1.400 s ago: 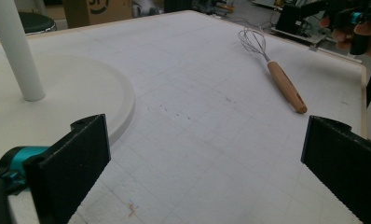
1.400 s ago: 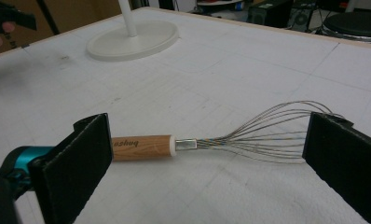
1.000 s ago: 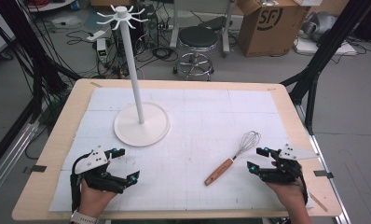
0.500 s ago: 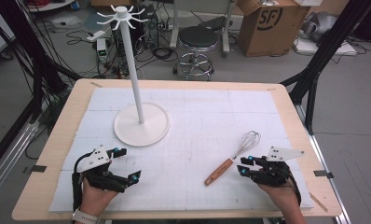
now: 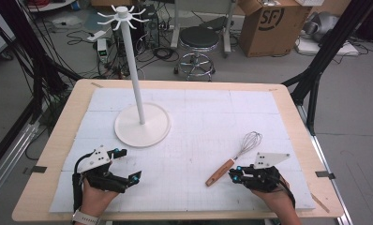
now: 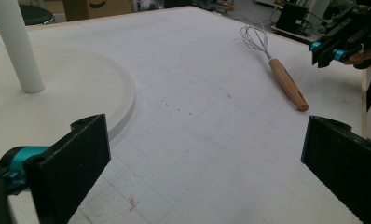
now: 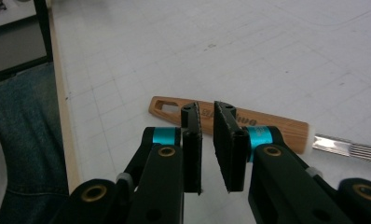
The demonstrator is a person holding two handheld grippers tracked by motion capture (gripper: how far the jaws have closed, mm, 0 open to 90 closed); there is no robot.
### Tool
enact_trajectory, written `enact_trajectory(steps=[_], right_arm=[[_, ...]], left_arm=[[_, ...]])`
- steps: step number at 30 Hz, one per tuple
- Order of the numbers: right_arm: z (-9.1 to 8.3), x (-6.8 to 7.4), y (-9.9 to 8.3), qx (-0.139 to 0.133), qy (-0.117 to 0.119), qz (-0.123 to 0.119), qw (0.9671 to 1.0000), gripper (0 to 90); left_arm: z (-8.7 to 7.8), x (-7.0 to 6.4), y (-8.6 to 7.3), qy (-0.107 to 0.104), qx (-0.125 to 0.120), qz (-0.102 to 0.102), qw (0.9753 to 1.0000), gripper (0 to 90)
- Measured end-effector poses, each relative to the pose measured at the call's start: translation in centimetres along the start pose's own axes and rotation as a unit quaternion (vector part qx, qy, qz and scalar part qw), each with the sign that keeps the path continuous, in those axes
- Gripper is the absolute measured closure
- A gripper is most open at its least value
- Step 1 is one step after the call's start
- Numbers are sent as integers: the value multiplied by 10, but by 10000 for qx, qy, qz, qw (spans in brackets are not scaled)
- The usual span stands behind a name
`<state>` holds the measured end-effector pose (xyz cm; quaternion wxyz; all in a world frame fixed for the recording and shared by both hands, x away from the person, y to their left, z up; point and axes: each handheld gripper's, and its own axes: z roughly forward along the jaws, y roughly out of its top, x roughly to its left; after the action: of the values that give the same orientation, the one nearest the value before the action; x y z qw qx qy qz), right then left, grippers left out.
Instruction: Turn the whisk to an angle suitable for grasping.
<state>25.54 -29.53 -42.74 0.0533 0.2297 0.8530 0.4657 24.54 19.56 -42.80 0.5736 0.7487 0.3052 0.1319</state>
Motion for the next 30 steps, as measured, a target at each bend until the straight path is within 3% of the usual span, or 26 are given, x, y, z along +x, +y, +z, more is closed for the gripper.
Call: enact_trajectory(steps=[5,12,18,21,24,30], right_arm=[[7,8,1,69,66,-311,9995,895],[21,15,3,430,140,-475,9978,900],[39,23,9,781,323,-614,9945,900],[52,27,12,1068,376,-691,9912,900],[58,27,14,1139,337,-800,9897,900],[67,23,20,1080,252,-798,9906,900]], left_arm=[[-1,0,0,10,-18,-12,10000,17],[-2,1,0,5,-51,-46,10000,17],[-1,1,0,11,-66,-59,10000,17],[-2,2,0,20,-75,-54,10000,17],[-2,1,0,27,-82,-63,9999,17],[-3,2,0,25,-91,-44,9999,17]])
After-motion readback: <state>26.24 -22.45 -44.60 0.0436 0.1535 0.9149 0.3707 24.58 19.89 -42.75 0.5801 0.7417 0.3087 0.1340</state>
